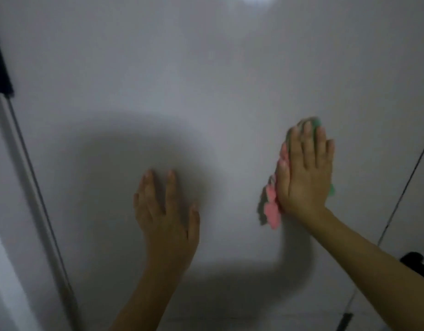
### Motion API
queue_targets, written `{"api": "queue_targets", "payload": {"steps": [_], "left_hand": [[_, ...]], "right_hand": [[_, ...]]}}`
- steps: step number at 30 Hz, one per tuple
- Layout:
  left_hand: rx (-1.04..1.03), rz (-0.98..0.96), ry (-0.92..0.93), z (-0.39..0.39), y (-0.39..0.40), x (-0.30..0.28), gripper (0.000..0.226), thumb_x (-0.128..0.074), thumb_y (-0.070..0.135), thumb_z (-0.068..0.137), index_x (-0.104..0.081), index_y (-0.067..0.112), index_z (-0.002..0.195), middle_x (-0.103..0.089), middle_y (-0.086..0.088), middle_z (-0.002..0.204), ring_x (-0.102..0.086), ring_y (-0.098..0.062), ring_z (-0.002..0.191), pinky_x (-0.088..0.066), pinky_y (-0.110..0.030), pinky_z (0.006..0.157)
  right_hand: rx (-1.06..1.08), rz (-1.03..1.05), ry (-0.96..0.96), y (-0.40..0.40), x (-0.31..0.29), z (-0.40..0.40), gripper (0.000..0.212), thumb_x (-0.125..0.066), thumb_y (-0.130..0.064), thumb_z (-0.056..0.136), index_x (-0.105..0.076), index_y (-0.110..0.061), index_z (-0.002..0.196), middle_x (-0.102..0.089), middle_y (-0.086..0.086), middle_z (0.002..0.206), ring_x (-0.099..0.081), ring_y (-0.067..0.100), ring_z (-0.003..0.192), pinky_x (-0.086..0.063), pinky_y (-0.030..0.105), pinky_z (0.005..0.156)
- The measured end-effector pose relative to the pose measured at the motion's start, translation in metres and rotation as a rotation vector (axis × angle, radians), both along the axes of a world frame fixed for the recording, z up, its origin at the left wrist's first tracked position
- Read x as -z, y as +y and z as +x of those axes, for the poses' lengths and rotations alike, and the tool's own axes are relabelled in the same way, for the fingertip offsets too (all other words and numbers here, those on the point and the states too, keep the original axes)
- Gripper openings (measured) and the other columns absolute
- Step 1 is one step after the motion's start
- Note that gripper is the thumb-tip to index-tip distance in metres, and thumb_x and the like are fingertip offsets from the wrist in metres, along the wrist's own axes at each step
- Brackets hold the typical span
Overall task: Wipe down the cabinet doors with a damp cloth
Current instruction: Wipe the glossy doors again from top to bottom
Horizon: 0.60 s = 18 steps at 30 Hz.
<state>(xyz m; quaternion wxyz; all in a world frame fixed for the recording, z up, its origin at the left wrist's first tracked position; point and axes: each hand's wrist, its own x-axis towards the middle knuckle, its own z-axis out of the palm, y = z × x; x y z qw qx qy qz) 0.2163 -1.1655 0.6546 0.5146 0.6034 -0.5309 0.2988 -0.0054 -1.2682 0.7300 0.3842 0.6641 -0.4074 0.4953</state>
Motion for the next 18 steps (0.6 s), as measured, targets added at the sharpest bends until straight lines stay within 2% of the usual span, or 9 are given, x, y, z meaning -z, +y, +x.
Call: {"api": "queue_targets", "payload": {"steps": [1, 2, 3, 6, 8, 10, 14, 16, 18], "left_hand": [[0.008, -0.024, -0.018, 0.006, -0.004, 0.004, 0.064, -0.043, 0.038, 0.089, -0.033, 0.007, 0.145, -0.022, -0.028, 0.149, -0.022, -0.041, 0.138, -0.023, -0.057, 0.110], [0.008, -0.049, -0.034, 0.009, -0.008, 0.008, 0.063, -0.043, 0.038, 0.089, -0.034, 0.007, 0.143, -0.024, -0.029, 0.148, -0.024, -0.042, 0.137, -0.024, -0.056, 0.109], [0.004, -0.092, -0.058, 0.013, -0.012, 0.011, 0.063, -0.043, 0.038, 0.088, -0.035, 0.008, 0.142, -0.026, -0.029, 0.147, -0.025, -0.042, 0.136, -0.025, -0.055, 0.109], [-0.031, -0.157, -0.123, 0.025, -0.023, 0.015, 0.060, -0.043, 0.039, 0.088, -0.041, 0.009, 0.140, -0.031, -0.031, 0.145, -0.028, -0.043, 0.135, -0.025, -0.055, 0.108], [-0.041, -0.213, -0.116, 0.035, -0.020, 0.024, 0.059, -0.040, 0.040, 0.089, -0.045, 0.011, 0.140, -0.031, -0.029, 0.147, -0.027, -0.042, 0.136, -0.019, -0.055, 0.111], [-0.007, -0.180, -0.071, 0.043, -0.018, 0.023, 0.060, -0.033, 0.045, 0.091, -0.043, 0.018, 0.143, -0.026, -0.024, 0.152, -0.020, -0.037, 0.141, -0.012, -0.052, 0.114], [-0.048, -0.168, -0.074, 0.052, -0.014, 0.045, 0.068, -0.024, 0.054, 0.087, -0.039, 0.022, 0.145, -0.022, -0.021, 0.154, -0.015, -0.034, 0.144, -0.006, -0.050, 0.115], [-0.108, -0.190, -0.093, 0.057, -0.010, 0.062, 0.071, -0.023, 0.055, 0.085, -0.043, 0.019, 0.143, -0.026, -0.023, 0.152, -0.019, -0.038, 0.142, -0.009, -0.053, 0.114], [-0.167, -0.182, -0.098, 0.065, -0.003, 0.087, 0.073, -0.021, 0.055, 0.083, -0.045, 0.017, 0.141, -0.028, -0.024, 0.151, -0.022, -0.039, 0.141, -0.010, -0.054, 0.113]], "right_hand": [[-0.005, -0.007, -0.171, 0.001, -0.014, 0.021, 0.059, -0.031, -0.029, 0.097, -0.019, -0.006, 0.150, -0.024, 0.020, 0.154, -0.011, 0.033, 0.145, -0.005, 0.048, 0.118], [-0.031, -0.004, -0.257, 0.005, -0.019, 0.047, 0.060, -0.032, -0.029, 0.095, -0.021, -0.004, 0.149, -0.022, 0.020, 0.155, -0.013, 0.036, 0.144, -0.006, 0.048, 0.117], [-0.062, -0.033, -0.213, 0.011, -0.014, 0.073, 0.062, -0.033, -0.030, 0.094, -0.023, -0.004, 0.149, -0.021, 0.018, 0.155, -0.014, 0.036, 0.143, -0.007, 0.048, 0.117], [-0.140, -0.138, 0.301, 0.021, 0.030, 0.097, 0.057, -0.035, -0.029, 0.095, -0.029, -0.009, 0.148, -0.021, 0.010, 0.155, -0.017, 0.032, 0.144, -0.011, 0.050, 0.117], [-0.126, -0.234, 0.471, 0.015, 0.043, 0.070, 0.053, -0.033, -0.030, 0.097, -0.033, -0.012, 0.147, -0.026, 0.010, 0.154, -0.022, 0.028, 0.144, -0.016, 0.049, 0.117], [-0.065, -0.222, 0.417, 0.004, 0.028, 0.054, 0.054, -0.028, -0.032, 0.098, -0.027, -0.013, 0.149, -0.023, 0.010, 0.156, -0.018, 0.025, 0.145, -0.014, 0.047, 0.118], [-0.047, -0.140, -0.060, 0.014, 0.025, 0.106, 0.060, -0.017, -0.037, 0.098, -0.005, -0.016, 0.153, 0.000, 0.007, 0.161, 0.007, 0.021, 0.148, 0.006, 0.040, 0.119], [-0.083, -0.170, 0.017, 0.021, 0.062, 0.148, 0.060, -0.016, -0.038, 0.099, -0.002, -0.015, 0.153, 0.004, 0.006, 0.160, 0.010, 0.022, 0.147, 0.008, 0.041, 0.119], [-0.080, -0.224, 0.266, 0.025, 0.114, 0.154, 0.059, -0.019, -0.038, 0.099, -0.012, -0.014, 0.152, -0.005, 0.006, 0.160, 0.000, 0.023, 0.148, 0.000, 0.042, 0.118]]}}
